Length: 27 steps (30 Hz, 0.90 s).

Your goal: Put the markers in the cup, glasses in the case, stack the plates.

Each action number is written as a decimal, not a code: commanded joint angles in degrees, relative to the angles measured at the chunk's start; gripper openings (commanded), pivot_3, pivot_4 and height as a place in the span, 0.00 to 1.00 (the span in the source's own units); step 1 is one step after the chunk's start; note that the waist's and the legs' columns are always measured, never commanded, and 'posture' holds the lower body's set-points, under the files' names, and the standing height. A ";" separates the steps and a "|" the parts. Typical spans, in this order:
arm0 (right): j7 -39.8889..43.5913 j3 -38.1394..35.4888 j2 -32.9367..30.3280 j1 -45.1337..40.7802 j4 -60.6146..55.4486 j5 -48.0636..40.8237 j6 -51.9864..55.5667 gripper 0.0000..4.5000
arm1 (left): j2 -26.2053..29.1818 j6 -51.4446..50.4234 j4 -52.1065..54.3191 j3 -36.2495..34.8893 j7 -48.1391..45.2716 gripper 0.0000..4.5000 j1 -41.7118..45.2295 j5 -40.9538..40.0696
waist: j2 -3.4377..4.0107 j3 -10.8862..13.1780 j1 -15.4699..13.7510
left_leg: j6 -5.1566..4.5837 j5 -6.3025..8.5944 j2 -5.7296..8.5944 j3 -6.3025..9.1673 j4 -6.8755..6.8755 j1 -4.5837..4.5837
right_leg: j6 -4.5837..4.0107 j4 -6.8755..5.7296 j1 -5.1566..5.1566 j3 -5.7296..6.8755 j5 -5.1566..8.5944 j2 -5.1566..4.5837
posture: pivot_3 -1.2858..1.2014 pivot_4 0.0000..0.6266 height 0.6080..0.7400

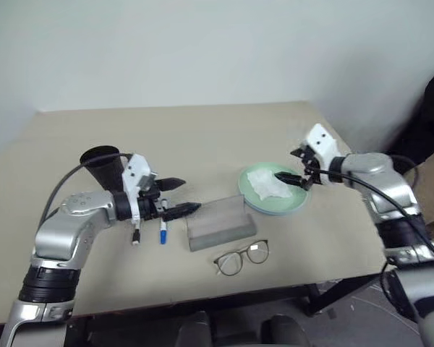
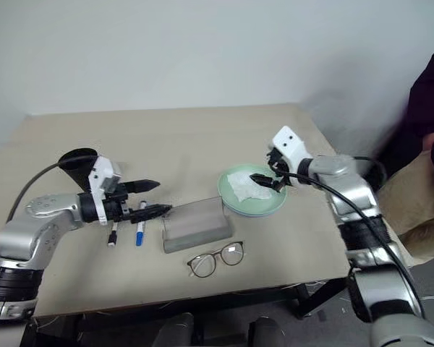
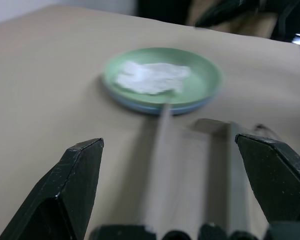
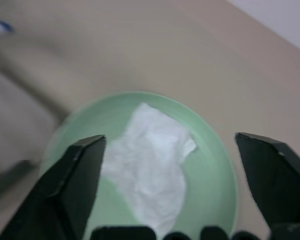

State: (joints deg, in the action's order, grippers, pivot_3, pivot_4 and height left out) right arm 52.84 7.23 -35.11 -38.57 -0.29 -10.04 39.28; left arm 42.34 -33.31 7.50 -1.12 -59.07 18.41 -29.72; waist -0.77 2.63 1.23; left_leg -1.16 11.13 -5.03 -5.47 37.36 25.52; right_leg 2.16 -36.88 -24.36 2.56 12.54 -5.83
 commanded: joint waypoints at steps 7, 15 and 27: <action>7.47 -10.12 -11.26 11.96 -23.70 -15.55 10.58 0.99 | -0.11 -0.64 3.25 9.16 -7.05 1.00 3.47 1.08 | 0.01 0.00 -0.10 | -0.03 0.02 0.01 0.02 0.13 -0.04 | 0.02 0.03 0.00 -0.02 0.15 -0.03 | 0.52 0.00 1.00; 4.88 -10.52 -12.96 13.85 -25.76 -18.33 12.33 0.99 | -0.88 -6.43 2.47 16.11 -12.40 1.00 6.07 0.20 | 0.02 0.00 -0.12 | -0.04 0.03 0.01 0.04 0.20 -0.03 | 0.02 0.05 -0.02 -0.02 0.15 -0.03 | 0.52 0.00 1.00; 2.04 -8.95 -12.91 14.15 -26.03 -19.45 12.87 0.99 | -5.52 -11.43 2.23 24.79 -11.28 1.00 9.64 3.79 | 0.02 0.01 -0.15 | -0.19 0.12 0.02 0.08 0.46 0.00 | 0.08 0.05 0.04 -0.03 0.12 -0.04 | 0.52 0.00 1.00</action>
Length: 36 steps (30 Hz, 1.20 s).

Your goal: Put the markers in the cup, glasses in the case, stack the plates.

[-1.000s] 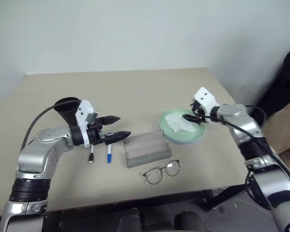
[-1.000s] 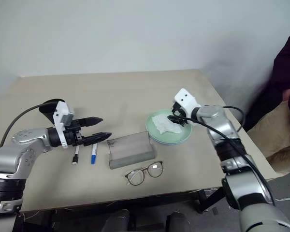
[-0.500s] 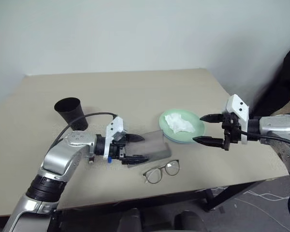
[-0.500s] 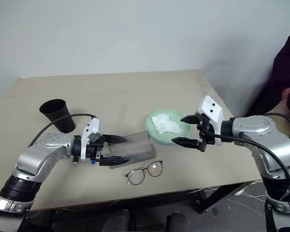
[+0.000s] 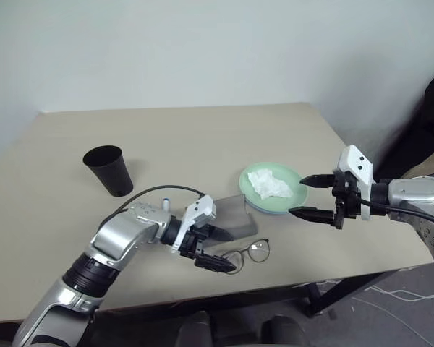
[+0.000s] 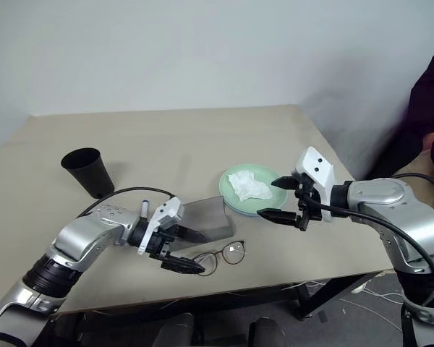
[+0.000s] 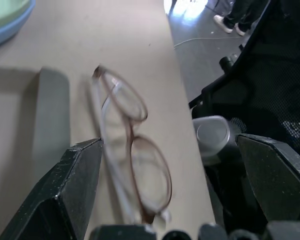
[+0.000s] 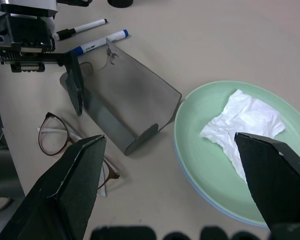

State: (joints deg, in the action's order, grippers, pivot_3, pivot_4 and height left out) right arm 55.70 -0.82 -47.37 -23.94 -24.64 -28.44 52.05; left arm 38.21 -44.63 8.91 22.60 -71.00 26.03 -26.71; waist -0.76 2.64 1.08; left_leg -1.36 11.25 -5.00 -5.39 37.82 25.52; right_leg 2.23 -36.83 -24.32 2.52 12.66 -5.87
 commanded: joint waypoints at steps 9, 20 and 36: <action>-2.57 -0.78 -0.73 -0.35 -2.48 -2.32 1.06 0.99 | -5.55 0.23 -2.04 3.18 3.67 1.00 3.32 4.30 | 0.00 0.00 0.01 | -0.02 0.00 0.01 0.01 0.02 0.01 | 0.02 0.00 0.00 -0.03 -0.01 0.01 | 0.52 0.00 1.00; -4.38 -0.81 -0.88 0.14 -2.92 -2.95 1.35 0.99 | -8.77 -0.50 -6.32 4.02 3.38 1.00 4.03 5.36 | 0.00 0.00 -0.01 | -0.04 0.02 0.03 0.03 0.06 0.01 | 0.04 0.00 0.02 -0.04 -0.02 0.00 | 0.52 0.00 1.00; -5.81 -0.16 -0.50 0.04 -2.71 -2.70 0.72 1.00 | -9.82 0.22 -10.98 4.15 2.69 0.00 5.26 7.62 | 0.01 -0.01 0.00 | -0.05 0.02 0.04 0.04 0.06 0.01 | 0.04 0.00 0.02 -0.05 -0.03 0.00 | 0.52 0.00 1.00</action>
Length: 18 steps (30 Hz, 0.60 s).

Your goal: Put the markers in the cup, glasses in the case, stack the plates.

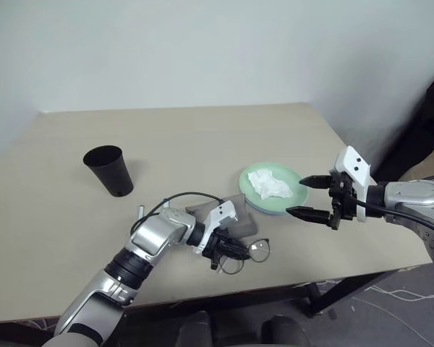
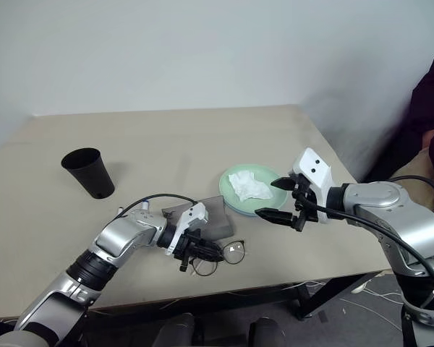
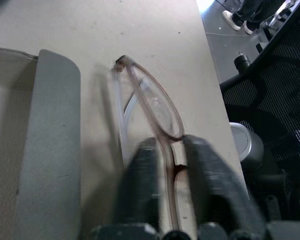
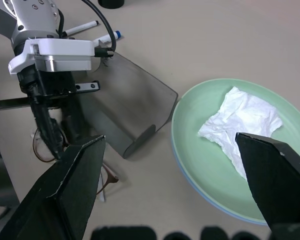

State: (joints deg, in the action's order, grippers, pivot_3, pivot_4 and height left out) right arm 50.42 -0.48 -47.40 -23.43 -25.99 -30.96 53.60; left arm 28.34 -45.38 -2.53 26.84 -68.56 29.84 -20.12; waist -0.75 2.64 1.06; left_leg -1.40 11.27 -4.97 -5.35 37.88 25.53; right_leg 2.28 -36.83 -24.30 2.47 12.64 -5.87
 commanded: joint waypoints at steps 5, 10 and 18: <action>-0.86 -0.04 -0.38 -0.69 -0.97 0.07 -1.28 1.00 | -0.39 -0.70 0.92 -1.16 -0.40 0.00 2.17 -0.49 | 0.01 0.00 0.01 | 0.00 0.00 0.00 0.01 0.01 0.00 | 0.01 0.00 0.00 0.00 -0.01 0.00 | 0.52 0.00 1.00; -0.79 0.28 -0.49 -0.89 -0.52 0.23 -1.81 1.00 | 0.04 -4.05 1.89 -3.32 -2.66 0.00 3.37 -4.37 | 0.01 0.00 0.02 | 0.00 0.00 0.00 0.01 0.01 0.01 | 0.01 0.00 -0.01 -0.01 -0.01 0.00 | 0.52 0.00 1.00; -0.71 0.78 -0.48 -0.86 0.05 0.50 -2.78 1.00 | 1.67 -10.60 -6.45 -12.72 -6.50 0.00 11.07 -11.79 | 0.00 0.00 0.04 | -0.01 0.00 0.01 0.03 0.02 0.03 | 0.02 0.01 -0.02 0.00 -0.01 0.01 | 0.52 0.00 1.00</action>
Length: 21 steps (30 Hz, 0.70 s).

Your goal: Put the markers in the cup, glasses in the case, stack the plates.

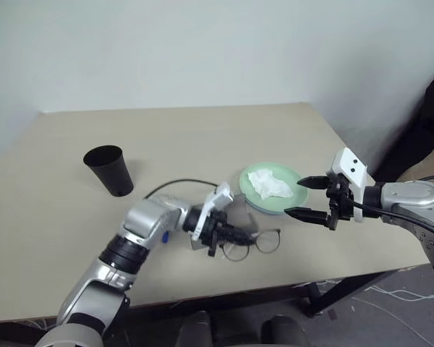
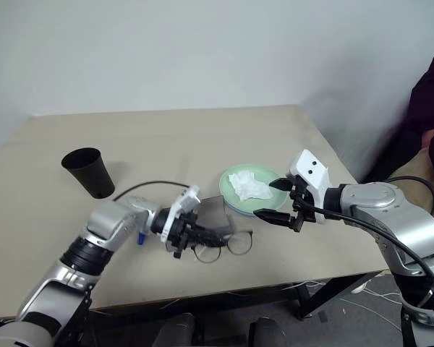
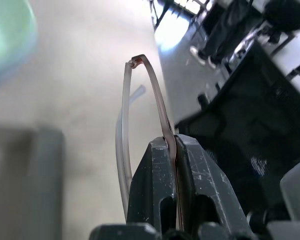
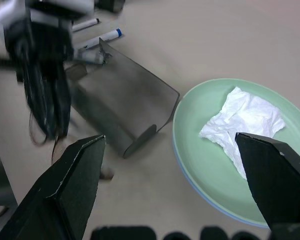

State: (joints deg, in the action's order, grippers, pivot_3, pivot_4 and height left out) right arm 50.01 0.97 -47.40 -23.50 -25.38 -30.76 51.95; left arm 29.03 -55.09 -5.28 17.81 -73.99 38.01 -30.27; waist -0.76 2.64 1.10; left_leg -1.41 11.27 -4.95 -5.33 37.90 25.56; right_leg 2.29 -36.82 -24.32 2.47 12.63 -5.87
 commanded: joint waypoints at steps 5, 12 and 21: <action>-0.23 -0.21 -0.33 -1.04 -0.17 0.50 -1.72 1.00 | 3.00 7.12 -13.44 -3.40 -4.10 0.00 6.26 3.14 | 0.00 0.00 0.04 | 0.00 0.00 0.01 0.00 -0.03 0.00 | 0.00 0.02 -0.01 0.00 0.00 0.00 | 0.52 0.00 1.00; -0.34 0.25 0.15 -1.95 0.23 0.44 -1.95 1.00 | 1.68 20.84 -26.82 -1.51 -7.65 0.00 8.86 10.93 | -0.01 0.00 -0.02 | -0.01 0.01 0.02 0.00 -0.01 0.02 | 0.00 0.02 -0.02 0.00 0.00 -0.01 | 0.52 0.00 1.00; -0.55 -0.56 -0.26 -1.56 -0.57 0.01 -1.34 1.00 | -0.36 26.61 -31.48 -0.24 -11.09 0.00 8.19 15.99 | -0.01 0.00 -0.01 | -0.02 0.01 0.01 -0.01 -0.02 0.07 | 0.00 0.02 -0.06 0.00 0.00 -0.01 | 0.52 0.00 1.00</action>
State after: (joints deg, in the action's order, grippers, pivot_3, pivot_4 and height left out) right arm 49.93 1.95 -47.03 -24.10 -24.63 -30.45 50.98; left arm 28.80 -29.32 -37.52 17.76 -83.93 44.98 -14.41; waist -0.77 2.64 1.09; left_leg -1.43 11.28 -4.94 -5.34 37.89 25.63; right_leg 2.29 -36.80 -24.37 2.47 12.63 -5.88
